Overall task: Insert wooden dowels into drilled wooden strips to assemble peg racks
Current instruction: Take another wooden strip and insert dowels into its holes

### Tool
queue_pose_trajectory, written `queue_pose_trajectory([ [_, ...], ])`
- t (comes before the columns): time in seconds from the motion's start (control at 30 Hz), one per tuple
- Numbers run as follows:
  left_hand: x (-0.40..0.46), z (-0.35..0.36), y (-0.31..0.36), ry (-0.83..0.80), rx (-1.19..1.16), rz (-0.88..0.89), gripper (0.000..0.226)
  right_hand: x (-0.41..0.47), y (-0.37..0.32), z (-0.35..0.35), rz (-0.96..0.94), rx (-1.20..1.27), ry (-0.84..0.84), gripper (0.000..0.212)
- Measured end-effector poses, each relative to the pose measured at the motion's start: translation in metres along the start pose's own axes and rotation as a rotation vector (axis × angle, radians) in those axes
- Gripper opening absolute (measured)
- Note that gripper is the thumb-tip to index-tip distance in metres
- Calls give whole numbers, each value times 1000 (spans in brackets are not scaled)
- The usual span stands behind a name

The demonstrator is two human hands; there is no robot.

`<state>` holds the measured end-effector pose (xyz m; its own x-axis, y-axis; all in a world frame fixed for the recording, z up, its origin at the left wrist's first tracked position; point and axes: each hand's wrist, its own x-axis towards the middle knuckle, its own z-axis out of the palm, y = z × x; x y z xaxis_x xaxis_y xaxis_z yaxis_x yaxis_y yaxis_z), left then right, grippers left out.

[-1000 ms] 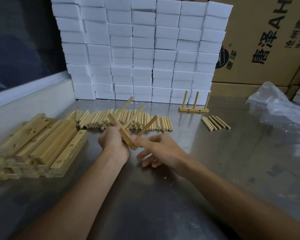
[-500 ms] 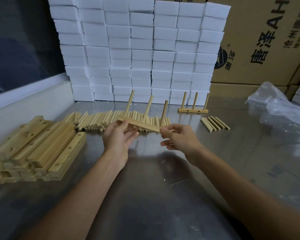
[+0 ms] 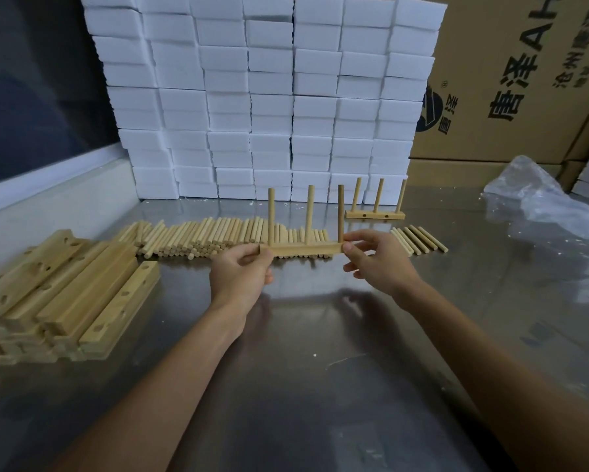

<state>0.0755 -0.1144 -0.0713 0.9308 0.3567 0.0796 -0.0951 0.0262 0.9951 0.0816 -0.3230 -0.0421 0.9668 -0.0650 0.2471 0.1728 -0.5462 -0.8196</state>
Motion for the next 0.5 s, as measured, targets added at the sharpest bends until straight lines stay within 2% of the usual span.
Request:
queue_pose_trajectory([
  [0.13,1,26,10,30,150,90,21,8,12,-9,-30,-87,104,27],
  [0.3,19,77,29,15,363,179,29,31,33,-35,-25,-196,237,19],
  [0.5,53,139,41,-59,612,242,8,80,59,-68,55,-218,353,19],
])
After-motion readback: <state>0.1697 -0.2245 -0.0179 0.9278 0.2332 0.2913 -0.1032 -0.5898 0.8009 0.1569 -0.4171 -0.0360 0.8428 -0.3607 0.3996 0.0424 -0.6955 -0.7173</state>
